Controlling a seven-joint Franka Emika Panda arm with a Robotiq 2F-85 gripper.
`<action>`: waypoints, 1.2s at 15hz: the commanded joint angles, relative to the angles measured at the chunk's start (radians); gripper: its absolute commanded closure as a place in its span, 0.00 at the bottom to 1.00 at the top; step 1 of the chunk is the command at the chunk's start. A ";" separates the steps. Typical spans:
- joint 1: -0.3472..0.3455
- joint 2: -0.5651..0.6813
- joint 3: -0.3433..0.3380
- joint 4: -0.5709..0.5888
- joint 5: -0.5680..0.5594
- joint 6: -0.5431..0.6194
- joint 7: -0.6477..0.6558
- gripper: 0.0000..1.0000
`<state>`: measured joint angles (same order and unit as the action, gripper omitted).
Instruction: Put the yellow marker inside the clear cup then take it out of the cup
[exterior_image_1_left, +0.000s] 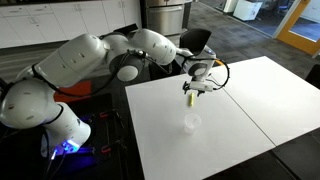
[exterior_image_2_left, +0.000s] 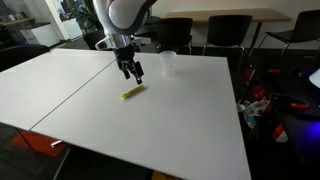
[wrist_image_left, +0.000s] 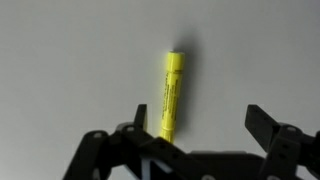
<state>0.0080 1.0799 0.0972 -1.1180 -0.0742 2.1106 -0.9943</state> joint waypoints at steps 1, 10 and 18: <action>0.001 0.059 0.009 0.096 -0.017 -0.045 -0.020 0.00; 0.001 0.114 0.010 0.139 -0.012 -0.030 -0.017 0.00; 0.006 0.143 0.007 0.158 -0.015 -0.040 -0.012 0.00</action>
<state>0.0110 1.1958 0.0974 -1.0117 -0.0742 2.1067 -0.9974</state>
